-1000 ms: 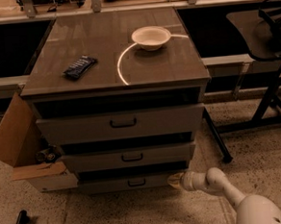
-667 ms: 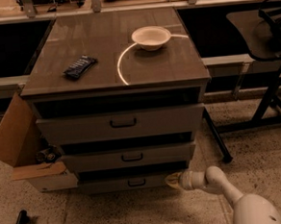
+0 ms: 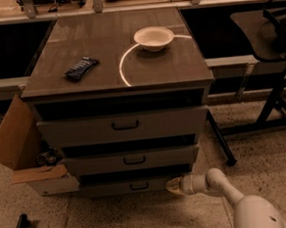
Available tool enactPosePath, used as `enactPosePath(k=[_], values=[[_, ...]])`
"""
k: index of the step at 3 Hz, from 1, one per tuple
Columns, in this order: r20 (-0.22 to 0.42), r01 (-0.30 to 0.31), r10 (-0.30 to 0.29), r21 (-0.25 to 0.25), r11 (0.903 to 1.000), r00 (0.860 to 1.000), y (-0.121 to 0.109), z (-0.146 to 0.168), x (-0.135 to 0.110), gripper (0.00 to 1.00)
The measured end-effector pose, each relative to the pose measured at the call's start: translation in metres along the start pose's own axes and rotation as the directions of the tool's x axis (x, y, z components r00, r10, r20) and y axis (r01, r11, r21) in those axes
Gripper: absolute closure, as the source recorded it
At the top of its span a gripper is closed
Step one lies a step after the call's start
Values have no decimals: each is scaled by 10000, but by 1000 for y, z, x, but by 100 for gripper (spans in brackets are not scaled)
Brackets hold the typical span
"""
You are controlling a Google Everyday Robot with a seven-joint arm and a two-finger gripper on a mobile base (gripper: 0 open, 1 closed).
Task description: Close bottom drawer
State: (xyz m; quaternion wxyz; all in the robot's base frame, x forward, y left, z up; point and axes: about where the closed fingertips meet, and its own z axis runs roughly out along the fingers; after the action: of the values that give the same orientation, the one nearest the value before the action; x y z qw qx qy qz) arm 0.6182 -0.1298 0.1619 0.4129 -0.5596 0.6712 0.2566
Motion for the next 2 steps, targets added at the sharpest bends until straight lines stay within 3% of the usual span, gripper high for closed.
enactPosePath(k=[1, 2], values=[[652, 551, -485, -1028, 9932, 9967, 28, 1, -15, 100], [1418, 1724, -1389, -2608, 9499, 9801, 69, -14, -49, 100]])
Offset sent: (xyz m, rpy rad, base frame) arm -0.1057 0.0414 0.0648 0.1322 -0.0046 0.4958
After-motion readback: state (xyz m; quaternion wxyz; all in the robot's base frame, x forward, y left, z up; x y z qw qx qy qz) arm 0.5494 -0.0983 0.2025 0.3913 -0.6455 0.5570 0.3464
